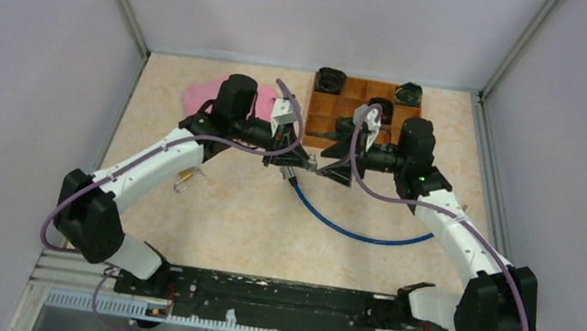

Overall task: Lock with the key
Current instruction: Lock the lock.

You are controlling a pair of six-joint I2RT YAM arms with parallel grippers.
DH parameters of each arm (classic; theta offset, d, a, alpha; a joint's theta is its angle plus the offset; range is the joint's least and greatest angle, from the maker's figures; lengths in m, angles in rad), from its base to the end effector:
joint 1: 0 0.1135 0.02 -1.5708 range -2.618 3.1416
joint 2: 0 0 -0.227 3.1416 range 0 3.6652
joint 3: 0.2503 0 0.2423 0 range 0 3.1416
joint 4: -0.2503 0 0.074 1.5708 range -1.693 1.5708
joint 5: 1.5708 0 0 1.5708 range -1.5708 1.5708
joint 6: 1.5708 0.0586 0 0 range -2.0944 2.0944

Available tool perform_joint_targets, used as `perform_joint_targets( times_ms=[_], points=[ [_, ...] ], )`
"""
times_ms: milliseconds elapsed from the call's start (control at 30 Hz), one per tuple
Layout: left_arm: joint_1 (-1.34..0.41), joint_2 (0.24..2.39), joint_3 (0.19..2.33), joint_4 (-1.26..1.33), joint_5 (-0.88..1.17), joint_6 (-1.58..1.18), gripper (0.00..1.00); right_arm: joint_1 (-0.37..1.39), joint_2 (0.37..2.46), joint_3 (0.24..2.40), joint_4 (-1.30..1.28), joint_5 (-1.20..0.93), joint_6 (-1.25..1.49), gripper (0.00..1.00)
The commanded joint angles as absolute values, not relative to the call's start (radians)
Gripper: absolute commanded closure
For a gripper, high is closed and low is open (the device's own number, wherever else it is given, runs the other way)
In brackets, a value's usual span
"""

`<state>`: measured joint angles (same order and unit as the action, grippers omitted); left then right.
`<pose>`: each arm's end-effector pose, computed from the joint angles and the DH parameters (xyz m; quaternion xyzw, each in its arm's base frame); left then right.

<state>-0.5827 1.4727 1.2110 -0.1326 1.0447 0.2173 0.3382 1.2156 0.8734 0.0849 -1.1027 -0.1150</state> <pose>0.2523 -0.2270 0.2969 0.5358 0.5562 -0.4955 0.3975 0.2463 0.1421 0.2785 -0.4632 0.5855 0.4702 0.4706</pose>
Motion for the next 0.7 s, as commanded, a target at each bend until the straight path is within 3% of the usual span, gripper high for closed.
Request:
perform_joint_targets(
  times_ms=[0,200,667],
  points=[
    [-0.598,1.436,1.228,-0.229,1.020,0.359,1.00,0.347,1.192,0.896,0.280,-1.190,0.034,0.48],
    [-0.616,1.443,1.206,-0.214,1.006,0.368,1.00,0.397,1.193,0.858,0.386,-1.151,0.126,0.53],
    [-0.626,1.428,1.174,-0.209,0.967,0.391,1.00,0.405,1.182,0.815,0.459,-1.107,0.180,0.80]
  ],
)
